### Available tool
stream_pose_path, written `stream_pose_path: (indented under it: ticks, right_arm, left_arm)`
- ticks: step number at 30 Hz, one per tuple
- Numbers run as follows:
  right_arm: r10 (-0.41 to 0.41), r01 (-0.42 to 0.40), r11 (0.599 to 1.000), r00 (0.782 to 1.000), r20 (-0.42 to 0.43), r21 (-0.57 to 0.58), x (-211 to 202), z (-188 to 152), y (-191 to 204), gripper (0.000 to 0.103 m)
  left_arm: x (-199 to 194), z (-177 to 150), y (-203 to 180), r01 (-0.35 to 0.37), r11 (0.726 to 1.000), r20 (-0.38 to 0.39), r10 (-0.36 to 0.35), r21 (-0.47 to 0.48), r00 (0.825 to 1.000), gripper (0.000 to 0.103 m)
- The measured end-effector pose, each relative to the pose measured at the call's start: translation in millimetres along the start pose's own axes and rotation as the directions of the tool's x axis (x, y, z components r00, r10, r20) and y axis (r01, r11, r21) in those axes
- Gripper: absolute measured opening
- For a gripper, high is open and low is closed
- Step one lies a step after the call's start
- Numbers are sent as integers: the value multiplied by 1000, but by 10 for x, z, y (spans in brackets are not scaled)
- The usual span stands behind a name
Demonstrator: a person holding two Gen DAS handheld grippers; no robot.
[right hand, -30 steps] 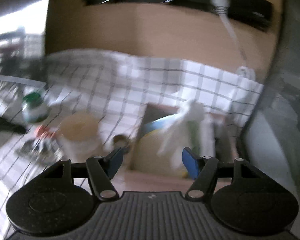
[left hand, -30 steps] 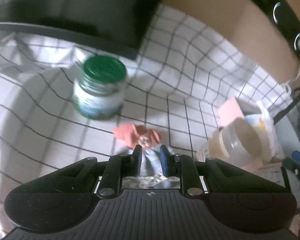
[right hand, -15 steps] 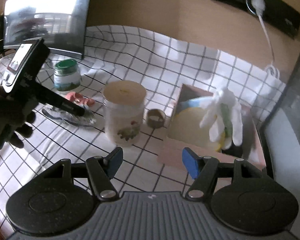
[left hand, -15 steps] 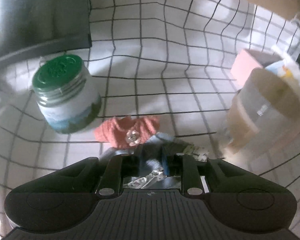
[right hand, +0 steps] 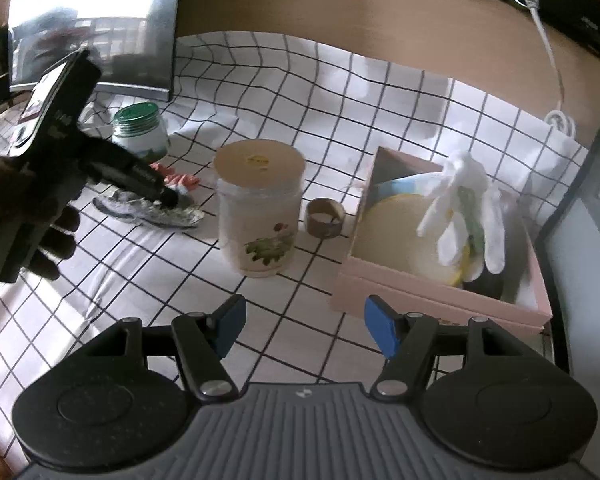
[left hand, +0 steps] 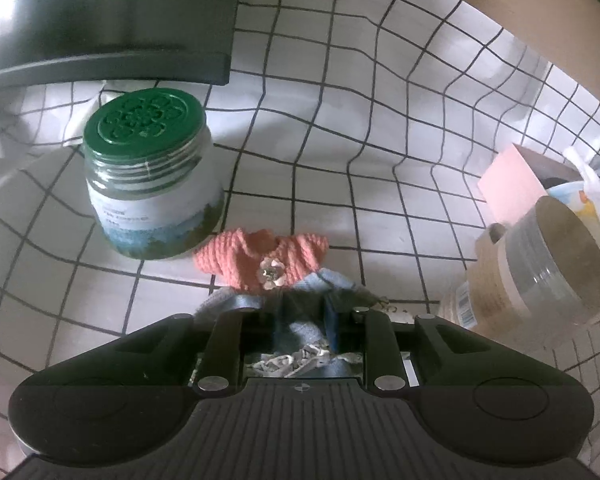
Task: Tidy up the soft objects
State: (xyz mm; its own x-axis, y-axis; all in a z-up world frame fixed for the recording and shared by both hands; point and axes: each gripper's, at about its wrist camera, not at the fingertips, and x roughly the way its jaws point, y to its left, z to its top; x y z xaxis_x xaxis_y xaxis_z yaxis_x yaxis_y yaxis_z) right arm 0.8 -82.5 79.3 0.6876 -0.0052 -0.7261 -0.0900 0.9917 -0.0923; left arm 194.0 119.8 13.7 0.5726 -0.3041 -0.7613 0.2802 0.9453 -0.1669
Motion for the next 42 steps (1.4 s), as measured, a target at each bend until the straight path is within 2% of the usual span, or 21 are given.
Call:
stream_pose_path:
  ticks: [4,9,12,15,20,25,27,30,35,42]
  right_arm:
    - [8,-8,1000,1000,0,-9,-25,-27,35,66]
    - [12,-12,1000,1000,0,2,-64,-72,-9,66]
    - [9,-9,1000,1000,1,16,-77,-94,-65,66]
    - [9,-10,1000,1000,7,27,-94,-113,-119,66]
    - [12,-13,1000,1000,29,23,-153,-133,-218,66]
    - [9,-12,999,998,66,42,-199,-44,-436,66]
    - [12,-17,998,997,81,63,-214,4,-531,66]
    - [29,-36,996,995,90,83,-191,39,-651,66]
    - [96,-101,991,993,62,89,-79,-37,-684,66]
    - [151,-150,986,988,-5,70,96,-263,-620,66]
  left_arm:
    - [18,-20,-73,-25,998,8,25,62,1000,25]
    - [14,-57,-80,-29,998,19,28,53,999,25]
    - [-13,-67,-97,-40,998,3,40,45,999,21]
    - [-45,-100,-82,-11,1000,-5,11,23,1000,19]
    - [-132,-199,-153,5,999,0,-5,47,1000,14]
    - [-378,-280,-196,26,998,41,-28,49,999,12]
    - [-478,-298,-202,11,999,55,-14,45,998,12]
    - [-539,-326,-217,-52,998,40,50,34,998,12]
    - [-503,-341,-262,-109,994,18,109,-9,994,12]
    - [-420,-244,-467,-161,987,31,160,6,987,15]
